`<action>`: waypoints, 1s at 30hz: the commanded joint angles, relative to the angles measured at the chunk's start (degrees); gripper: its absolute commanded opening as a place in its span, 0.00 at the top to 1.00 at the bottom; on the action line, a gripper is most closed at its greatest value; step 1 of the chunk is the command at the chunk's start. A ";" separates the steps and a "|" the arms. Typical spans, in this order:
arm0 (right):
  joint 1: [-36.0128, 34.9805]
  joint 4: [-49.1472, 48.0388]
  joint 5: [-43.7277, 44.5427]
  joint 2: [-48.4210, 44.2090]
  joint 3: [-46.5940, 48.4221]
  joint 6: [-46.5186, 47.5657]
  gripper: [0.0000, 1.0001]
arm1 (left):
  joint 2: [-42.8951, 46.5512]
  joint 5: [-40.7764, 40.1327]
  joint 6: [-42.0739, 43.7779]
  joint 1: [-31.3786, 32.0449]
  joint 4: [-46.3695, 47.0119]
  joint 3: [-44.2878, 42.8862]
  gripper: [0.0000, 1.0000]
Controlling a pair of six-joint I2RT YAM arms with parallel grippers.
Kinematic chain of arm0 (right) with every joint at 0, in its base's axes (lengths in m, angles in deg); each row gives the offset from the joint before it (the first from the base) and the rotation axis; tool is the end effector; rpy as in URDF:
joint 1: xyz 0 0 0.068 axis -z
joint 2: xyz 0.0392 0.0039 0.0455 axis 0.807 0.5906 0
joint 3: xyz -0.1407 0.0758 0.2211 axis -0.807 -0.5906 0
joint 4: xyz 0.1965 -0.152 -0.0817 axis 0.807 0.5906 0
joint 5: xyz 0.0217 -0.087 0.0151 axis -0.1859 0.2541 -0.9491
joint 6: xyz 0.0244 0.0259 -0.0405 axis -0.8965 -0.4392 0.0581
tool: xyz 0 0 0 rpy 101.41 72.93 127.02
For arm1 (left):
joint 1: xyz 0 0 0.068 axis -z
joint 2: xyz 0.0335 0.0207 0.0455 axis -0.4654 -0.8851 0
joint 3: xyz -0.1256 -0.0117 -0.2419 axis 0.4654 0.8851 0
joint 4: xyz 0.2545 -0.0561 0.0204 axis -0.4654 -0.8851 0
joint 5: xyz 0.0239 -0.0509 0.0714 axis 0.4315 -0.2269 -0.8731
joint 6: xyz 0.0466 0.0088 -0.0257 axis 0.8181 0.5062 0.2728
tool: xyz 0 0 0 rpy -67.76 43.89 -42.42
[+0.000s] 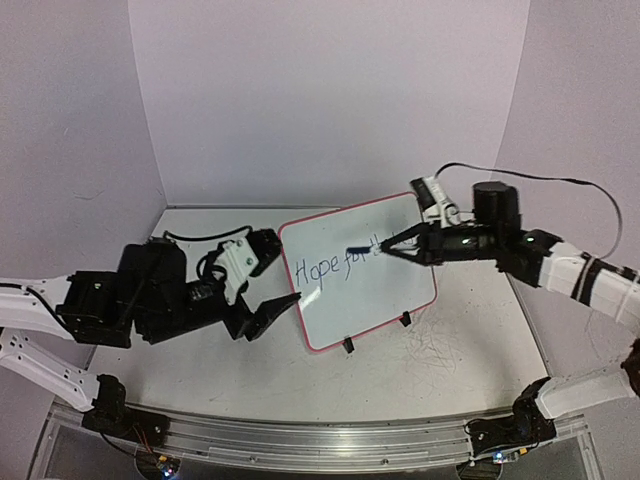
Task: Write a sentence on the whiteboard
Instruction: Put down the whiteboard marker at the corner of the board.
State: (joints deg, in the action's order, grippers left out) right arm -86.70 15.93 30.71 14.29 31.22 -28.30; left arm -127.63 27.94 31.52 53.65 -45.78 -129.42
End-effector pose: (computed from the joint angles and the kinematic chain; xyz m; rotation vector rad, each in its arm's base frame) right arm 0.2206 0.1746 0.3256 -0.7466 1.9109 1.4772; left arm 0.0532 -0.2402 0.3462 1.0692 1.4694 -0.4101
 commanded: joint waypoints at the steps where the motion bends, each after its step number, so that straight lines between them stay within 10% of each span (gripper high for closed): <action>1: 17.31 5.40 12.03 -10.94 -4.20 5.57 1.00 | 2.66 0.56 -11.89 -3.72 0.14 -4.30 0.21; 8: 44.11 -3.30 15.49 -9.24 -18.00 -1.20 1.00 | 0.59 2.90 -24.17 -12.62 0.19 -3.78 0.19; 16: 44.69 -24.76 19.69 -0.67 -30.24 -6.69 0.97 | -1.64 4.48 -31.75 -17.54 0.53 -0.70 0.19; 30: 44.56 -18.25 30.16 2.97 -32.65 -5.33 0.67 | -1.15 8.41 -32.74 -25.75 -4.50 -3.38 0.17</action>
State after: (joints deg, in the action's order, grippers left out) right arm -41.94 -6.30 57.16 20.50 -3.24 -33.74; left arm -128.67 34.45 -1.56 30.41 -46.69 -128.49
